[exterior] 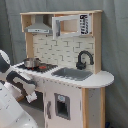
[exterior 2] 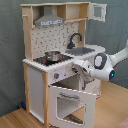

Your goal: Play with the kitchen

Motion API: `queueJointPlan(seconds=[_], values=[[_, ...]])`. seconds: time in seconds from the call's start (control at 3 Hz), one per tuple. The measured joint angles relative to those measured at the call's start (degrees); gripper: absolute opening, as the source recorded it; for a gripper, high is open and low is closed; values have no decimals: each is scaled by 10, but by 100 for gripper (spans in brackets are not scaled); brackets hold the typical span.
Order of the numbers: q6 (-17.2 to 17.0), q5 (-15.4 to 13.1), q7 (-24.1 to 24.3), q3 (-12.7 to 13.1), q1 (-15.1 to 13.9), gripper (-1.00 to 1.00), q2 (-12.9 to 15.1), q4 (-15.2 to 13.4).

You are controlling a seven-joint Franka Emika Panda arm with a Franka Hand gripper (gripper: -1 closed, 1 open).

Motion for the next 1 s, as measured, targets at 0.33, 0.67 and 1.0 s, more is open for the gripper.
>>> queueJointPlan(seconds=[0.33,0.67,1.0], values=[[0,0,59,0,1,-100,0,0],[0,0,117,-1,2,-100,0,0],[1,-14,113,5,2,-100,-1,0]])
